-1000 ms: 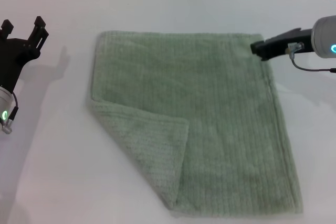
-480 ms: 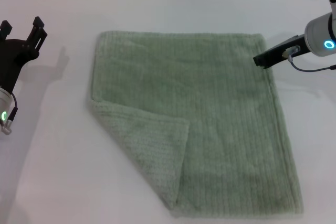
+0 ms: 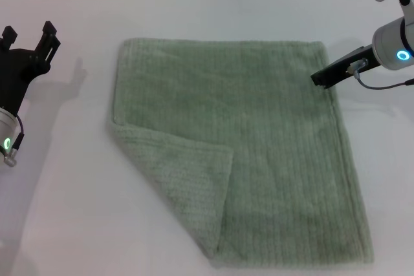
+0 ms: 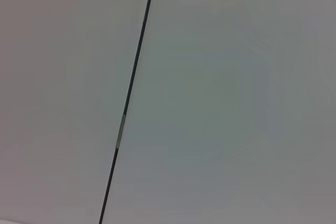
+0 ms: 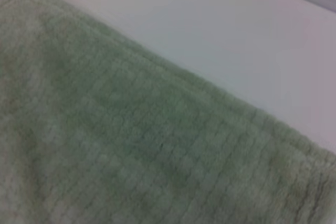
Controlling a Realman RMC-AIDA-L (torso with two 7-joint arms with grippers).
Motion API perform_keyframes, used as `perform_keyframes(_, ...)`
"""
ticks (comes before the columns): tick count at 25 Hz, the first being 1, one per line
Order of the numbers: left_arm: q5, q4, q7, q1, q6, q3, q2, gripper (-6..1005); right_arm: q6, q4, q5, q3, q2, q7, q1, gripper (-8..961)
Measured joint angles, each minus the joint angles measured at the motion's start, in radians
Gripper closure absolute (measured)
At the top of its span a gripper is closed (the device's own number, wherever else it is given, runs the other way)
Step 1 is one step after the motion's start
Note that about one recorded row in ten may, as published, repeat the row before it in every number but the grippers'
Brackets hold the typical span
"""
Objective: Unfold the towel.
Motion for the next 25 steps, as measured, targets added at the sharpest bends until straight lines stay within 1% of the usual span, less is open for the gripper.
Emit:
perform_keyframes(8, 0.0, -0.003, -0.001, 0.004, 0.003, 0.0, 0.0, 197, 0.021, 0.019, 0.0, 0.001, 0.0, -0.008, 0.005, 955)
perform_keyframes(25, 0.002, -0.003, -0.007, -0.005, 0.004, 0.0, 0.0, 197, 0.035, 0.098, 0.007, 0.001, 0.0, -0.048, 0.034, 955)
